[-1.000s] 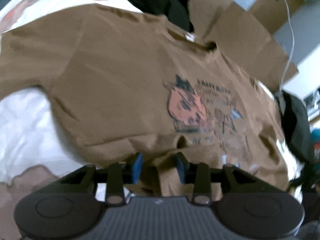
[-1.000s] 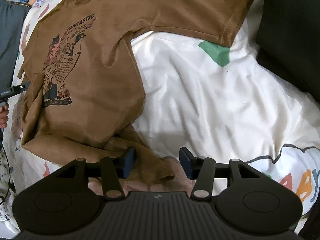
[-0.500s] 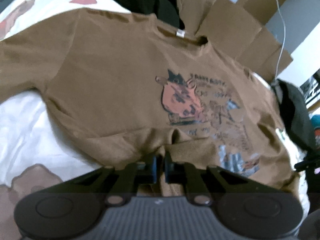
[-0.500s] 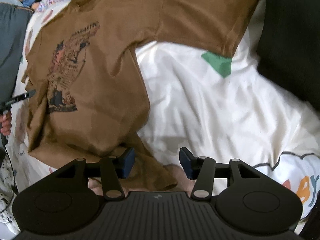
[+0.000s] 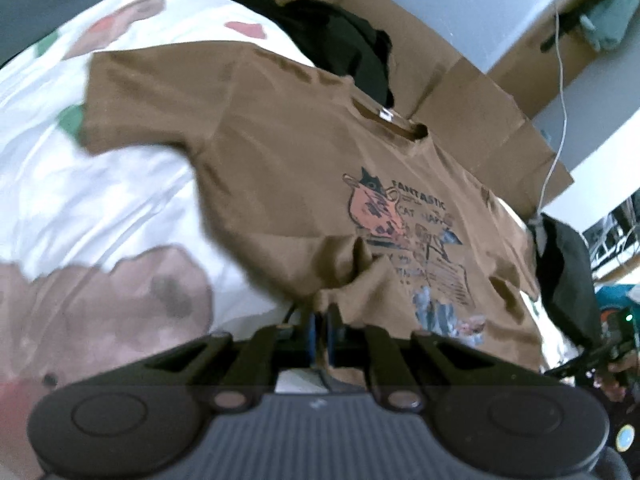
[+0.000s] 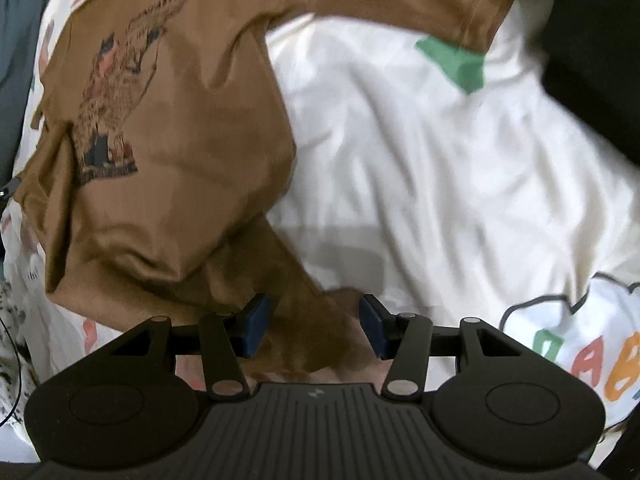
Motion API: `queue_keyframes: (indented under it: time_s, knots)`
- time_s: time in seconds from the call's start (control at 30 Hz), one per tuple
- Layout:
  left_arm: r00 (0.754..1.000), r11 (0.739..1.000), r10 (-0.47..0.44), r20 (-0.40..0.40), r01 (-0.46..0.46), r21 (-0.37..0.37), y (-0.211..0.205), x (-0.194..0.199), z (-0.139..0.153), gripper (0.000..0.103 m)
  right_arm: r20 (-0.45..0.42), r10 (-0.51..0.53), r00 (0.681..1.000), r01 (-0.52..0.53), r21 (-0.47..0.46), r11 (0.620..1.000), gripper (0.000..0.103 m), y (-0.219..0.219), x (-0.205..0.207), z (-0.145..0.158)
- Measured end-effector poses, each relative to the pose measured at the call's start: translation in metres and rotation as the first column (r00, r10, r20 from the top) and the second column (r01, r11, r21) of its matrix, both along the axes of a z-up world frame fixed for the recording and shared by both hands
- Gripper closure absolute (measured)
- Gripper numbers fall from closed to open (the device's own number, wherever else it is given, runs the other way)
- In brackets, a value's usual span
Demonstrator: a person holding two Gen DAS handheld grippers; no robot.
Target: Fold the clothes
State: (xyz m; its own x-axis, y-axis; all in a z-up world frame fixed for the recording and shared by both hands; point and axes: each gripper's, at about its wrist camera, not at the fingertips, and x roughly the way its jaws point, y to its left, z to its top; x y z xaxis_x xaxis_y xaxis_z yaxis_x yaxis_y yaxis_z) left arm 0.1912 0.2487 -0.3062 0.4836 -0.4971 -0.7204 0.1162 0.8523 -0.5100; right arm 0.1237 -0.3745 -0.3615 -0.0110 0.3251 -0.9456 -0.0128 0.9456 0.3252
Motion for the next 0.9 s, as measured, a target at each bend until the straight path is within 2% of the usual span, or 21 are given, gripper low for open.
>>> queue_keyframes:
  time_s: [0.03, 0.17, 0.23, 0.33, 0.63, 0.7, 0.9]
  knots:
    - [1.0, 1.0, 0.015, -0.003, -0.015, -0.011, 0.004, -0.005, 0.002, 0.098, -0.006, 0.007, 1.0, -0.007, 0.001, 1.0, 0.051, 0.002, -0.001, -0.001]
    - [0.998, 0.997, 0.06, -0.011, -0.061, -0.04, 0.016, -0.023, 0.009, 0.098, -0.007, 0.065, 0.998, -0.065, -0.006, 0.998, 0.084, 0.013, -0.009, 0.003]
    - [0.996, 0.995, 0.087, -0.012, -0.088, -0.052, 0.023, -0.035, 0.016, 0.098, -0.002, 0.079, 0.997, -0.079, -0.006, 0.997, 0.091, 0.016, -0.013, 0.009]
    - [0.993, 0.99, 0.119, -0.003, -0.119, -0.072, 0.031, -0.049, 0.031, 0.098, 0.013, 0.084, 0.996, -0.084, 0.003, 0.996, 0.093, 0.021, -0.019, 0.024]
    - [0.978, 0.979, 0.183, 0.095, -0.173, -0.105, 0.054, -0.095, 0.096, 0.099, 0.127, 0.102, 0.987, -0.104, 0.012, 0.995, 0.094, 0.036, -0.04, 0.095]
    - [0.975, 0.978, 0.194, 0.107, -0.183, -0.104, 0.06, -0.109, 0.104, 0.099, 0.134, 0.114, 0.984, -0.117, 0.014, 0.993, 0.094, 0.036, -0.05, 0.108]
    - [0.971, 0.973, 0.218, 0.097, -0.208, -0.099, 0.069, -0.145, 0.105, 0.099, 0.1, 0.159, 0.982, -0.161, 0.006, 0.987, 0.094, 0.044, -0.079, 0.115]
